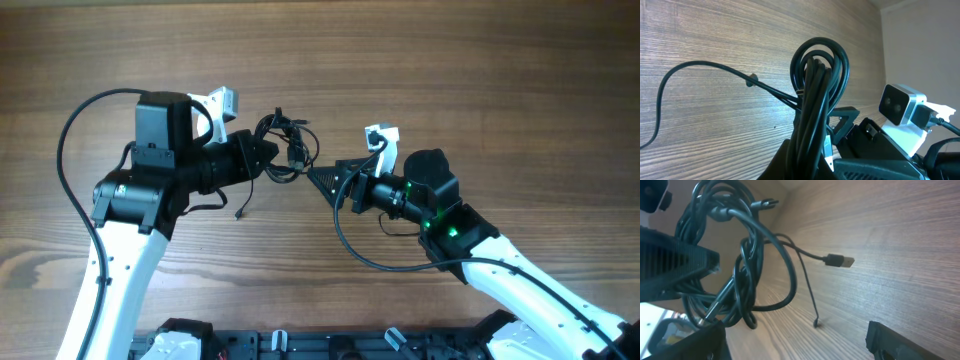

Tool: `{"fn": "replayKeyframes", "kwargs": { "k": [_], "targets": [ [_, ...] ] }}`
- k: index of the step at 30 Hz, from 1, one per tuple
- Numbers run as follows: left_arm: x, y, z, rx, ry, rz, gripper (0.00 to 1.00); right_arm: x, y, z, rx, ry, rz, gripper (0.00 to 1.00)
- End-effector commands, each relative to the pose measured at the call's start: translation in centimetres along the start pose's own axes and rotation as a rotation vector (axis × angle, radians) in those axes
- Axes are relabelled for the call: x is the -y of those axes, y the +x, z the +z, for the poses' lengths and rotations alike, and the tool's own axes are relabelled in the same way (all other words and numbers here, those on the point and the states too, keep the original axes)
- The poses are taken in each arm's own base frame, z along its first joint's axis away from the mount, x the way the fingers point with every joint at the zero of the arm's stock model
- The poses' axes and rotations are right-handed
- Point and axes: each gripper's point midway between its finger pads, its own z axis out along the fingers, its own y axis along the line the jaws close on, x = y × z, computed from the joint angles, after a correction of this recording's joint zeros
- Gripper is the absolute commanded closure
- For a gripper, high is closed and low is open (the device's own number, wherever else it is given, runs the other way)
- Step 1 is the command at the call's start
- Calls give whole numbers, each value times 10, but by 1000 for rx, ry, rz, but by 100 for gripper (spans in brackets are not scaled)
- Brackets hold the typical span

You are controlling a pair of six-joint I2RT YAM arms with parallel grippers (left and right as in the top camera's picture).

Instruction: Untangle cables

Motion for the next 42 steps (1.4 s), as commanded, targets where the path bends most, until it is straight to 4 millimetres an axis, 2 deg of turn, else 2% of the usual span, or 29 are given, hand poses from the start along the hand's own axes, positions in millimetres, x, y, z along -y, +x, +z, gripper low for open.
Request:
{"fn": "replayKeyframes", "kwargs": {
  "k": [1, 10, 12, 15, 17, 18, 21, 24, 27, 31, 38, 42],
  "targets": [
    [3, 1, -2, -3, 0, -7, 96, 14, -9, 4, 54, 72, 35, 9],
    [14, 9, 4, -31, 21, 26, 96, 9, -8, 5, 43, 39, 76, 8],
    [15, 10, 4, -35, 23, 29, 96, 15, -8, 6, 50, 65, 81, 10],
    [15, 11, 4, -35, 24, 29, 96, 39, -10, 11, 91, 162, 96, 13],
    [17, 12, 4, -41, 34, 29, 96, 46, -10, 12, 98, 186, 100, 13],
    [19, 13, 5, -45, 39, 32, 96, 45, -13, 14, 108, 180, 97, 13],
    [23, 17, 7, -59, 46, 45, 96, 21, -21, 16, 124, 66, 89, 11],
    [17, 13, 7, -37, 8, 45, 96, 30, -25, 14, 135, 104, 27, 8],
    [9, 8, 7, -10, -39, 46, 96, 40, -31, 3, 128, 124, 44, 7],
    [11, 4, 7, 6, -32, 56, 96, 13, -34, -9, 100, 8, -6, 7],
    [15, 4, 7, 2, -9, 35, 96, -1, -14, 1, 40, -27, -87, 7],
    [22, 9, 7, -23, 33, 35, 96, 16, -7, 13, 55, 74, -84, 6]
  ]
}}
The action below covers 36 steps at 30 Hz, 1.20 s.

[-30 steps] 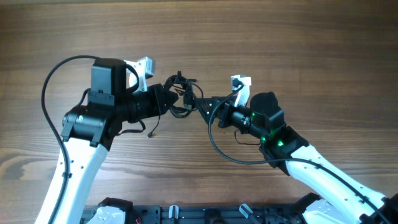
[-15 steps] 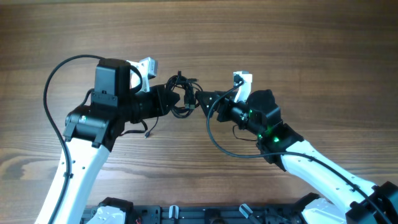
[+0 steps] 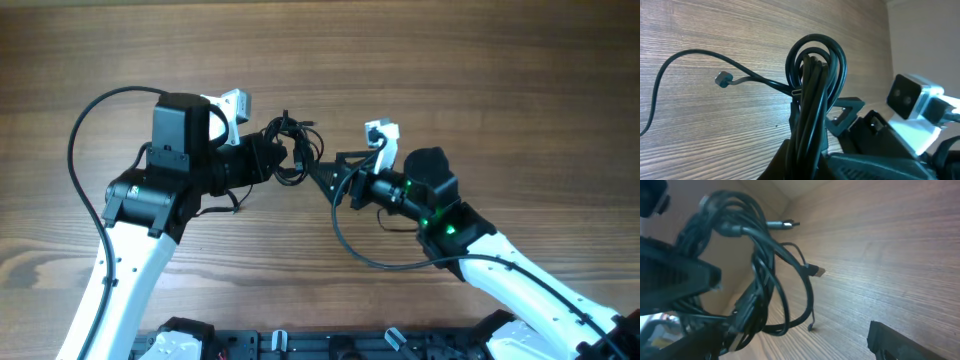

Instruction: Untangle cables

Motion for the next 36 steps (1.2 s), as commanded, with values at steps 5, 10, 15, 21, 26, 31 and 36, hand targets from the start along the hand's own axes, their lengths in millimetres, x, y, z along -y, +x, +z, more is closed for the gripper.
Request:
{"fn": "replayKeyframes", "kwargs": {
  "k": [5, 10, 15, 21, 26, 31, 36],
  "targets": [
    [23, 8, -3, -52, 114, 4, 96, 58, -7, 7, 107, 276, 61, 7],
    [37, 16, -6, -92, 197, 64, 96, 53, -13, 7, 128, 257, 53, 4],
    [54, 19, -11, -116, 297, 85, 96, 59, -19, 6, 172, 286, 106, 4],
    [71, 16, -20, -109, 400, 140, 96, 184, 14, -61, 237, 813, 530, 2],
    [41, -3, -10, -9, 214, 122, 96, 193, 15, -69, 153, 816, 453, 0],
    [13, -21, -5, 82, 41, 148, 96, 154, 6, -58, 39, 629, 263, 0],
    [23, 15, -4, -51, 148, 501, 96, 15, -29, -60, -23, -107, -302, 0]
  ]
}}
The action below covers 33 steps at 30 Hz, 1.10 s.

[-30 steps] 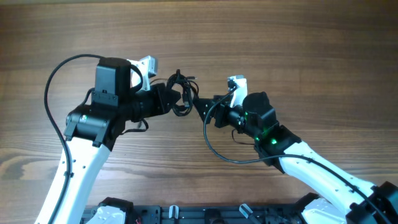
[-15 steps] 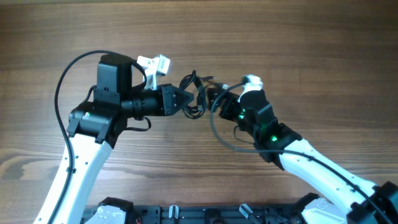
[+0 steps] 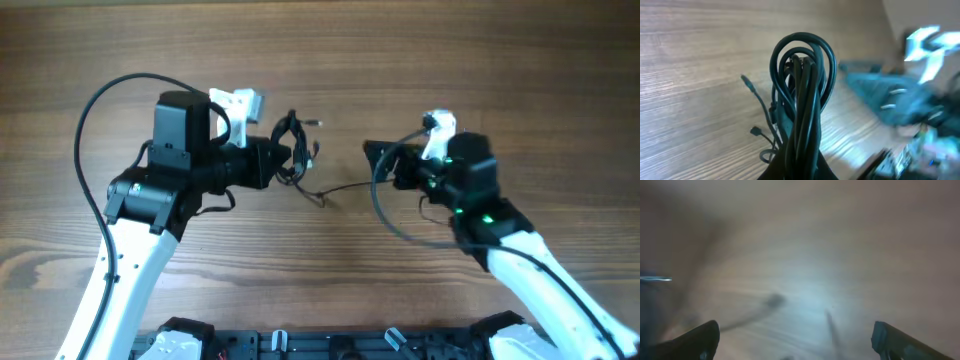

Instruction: Untangle cables

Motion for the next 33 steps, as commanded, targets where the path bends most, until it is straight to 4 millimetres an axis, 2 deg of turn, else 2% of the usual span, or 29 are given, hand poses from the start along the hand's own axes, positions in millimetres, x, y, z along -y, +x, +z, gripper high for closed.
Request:
{"fn": "replayKeyframes", "kwargs": {
  "k": [1, 3, 6, 9, 10, 11, 12, 13, 14, 15, 17, 19, 21, 22, 23, 24, 27, 28, 30, 33],
  "targets": [
    [38, 16, -9, -49, 220, 311, 96, -85, 7, -34, -55, -523, -330, 0],
    [60, 27, -13, -76, 379, 356, 96, -100, 13, -41, -78, -648, -369, 0],
    [68, 34, -12, -119, 470, 310, 96, -109, 26, -46, -134, -779, -384, 0],
    [75, 48, -7, -183, 517, 296, 94, -106, 33, -42, -176, -807, -350, 1],
    [81, 54, -3, -206, 534, 307, 93, -106, 34, -41, -185, -808, -337, 4],
    [85, 58, -1, -221, 545, 316, 93, -106, 35, -42, -189, -815, -337, 10],
    [88, 60, 0, -231, 552, 321, 93, -107, 35, -43, -188, -823, -341, 21],
    [92, 64, 3, -247, 563, 330, 93, -107, 34, -43, -187, -823, -341, 35],
    [92, 67, 7, -263, 558, 333, 92, -107, 34, -43, -191, -819, -329, 56],
    [89, 67, 12, -270, 537, 335, 92, -105, 32, -40, -189, -799, -311, 70],
    [80, 67, 17, -277, 482, 332, 90, -99, 26, -32, -176, -728, -252, 83],
    [75, 64, 21, -270, 447, 323, 73, -85, 15, -19, -146, -607, -143, 95],
    [75, 53, 24, -241, 425, 269, 66, -67, 3, -6, -106, -472, -23, 96],
    [70, 42, 29, -210, 376, 235, 47, -57, -3, -1, -82, -409, 42, 96],
    [63, 35, 33, -190, 326, 201, 37, -53, -6, 1, -70, -384, 79, 96],
    [51, 26, 37, -160, 246, 149, 0, -50, -8, 2, -62, -365, 110, 96],
    [11, -4, 42, -43, 18, -108, 0, -44, -10, 5, -51, -326, 161, 95],
    [7, -15, 41, 5, 4, -173, 0, -31, -12, 9, -26, -256, 177, 95],
    [9, -22, 40, 31, 15, -161, 0, -12, -20, 12, 42, -149, 114, 95],
    [4, -28, 40, 59, -14, -155, 0, -8, -43, 9, 99, -76, 81, 95]
  ]
}}
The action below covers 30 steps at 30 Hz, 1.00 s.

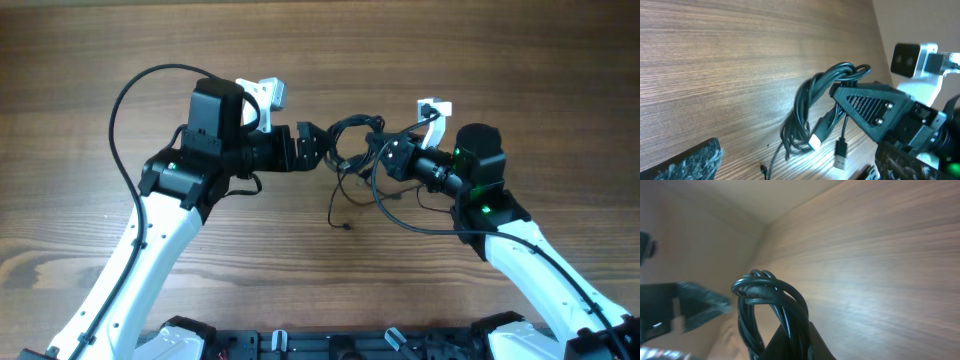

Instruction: Untangle cables

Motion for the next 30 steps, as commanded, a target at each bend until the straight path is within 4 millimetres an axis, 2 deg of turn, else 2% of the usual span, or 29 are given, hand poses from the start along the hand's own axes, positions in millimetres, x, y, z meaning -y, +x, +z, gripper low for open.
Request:
{"fn": "replayKeyframes", "kwargs": {
  "k": [1, 2, 3, 4, 6, 8, 13, 14, 15, 16, 20, 22, 25, 26, 27, 29, 30],
  "targets": [
    [-12, -15, -4, 71, -78, -79, 0, 4, -37, -4, 100, 124, -47, 95],
    [-19, -19, -5, 97, -117, -146, 0, 5, -42, -4, 93, 173, -63, 95],
    [-27, -24, -6, 139, -154, -265, 10, -1, -46, -4, 65, 254, -158, 95],
    [-26, -26, -6, 147, -147, -287, 19, -10, -48, -2, 54, 269, -199, 96],
    [-25, -30, -4, 163, -133, -333, 37, -43, -45, 6, 28, 216, -308, 95],
    [-26, -31, 0, 159, -132, -337, 49, -67, -34, 14, 4, 165, -412, 95],
    [-28, -19, 19, 68, -98, -364, 54, -66, -32, 15, 21, 216, -432, 95],
    [-30, -18, 22, 61, -102, -368, 59, -66, -32, 15, 21, 219, -432, 95],
    [-31, -17, 23, 57, -104, -369, 68, -66, -32, 15, 22, 221, -431, 95],
    [-29, -17, 26, 57, -100, -363, 69, -66, -32, 15, 22, 220, -430, 96],
    [-15, -9, 42, 32, -87, -321, 66, -65, -31, 15, 18, 222, -401, 95],
    [-20, -2, 55, 8, -118, -324, 64, -62, -28, 15, 6, 230, -397, 95],
    [-27, 2, 67, -11, -129, -352, 67, -60, -25, 14, -8, 238, -394, 95],
    [-29, 3, 72, -16, -131, -353, 85, -60, -24, 14, -11, 236, -394, 95],
    [-29, 2, 72, -15, -131, -353, 96, -60, -24, 14, -12, 237, -394, 95],
    [-28, -7, 68, 18, -116, -347, 96, -53, -24, 13, -12, 272, -394, 95],
    [-28, -16, 61, 49, -106, -347, 96, -37, -26, 9, -6, 361, -404, 95]
  ]
}}
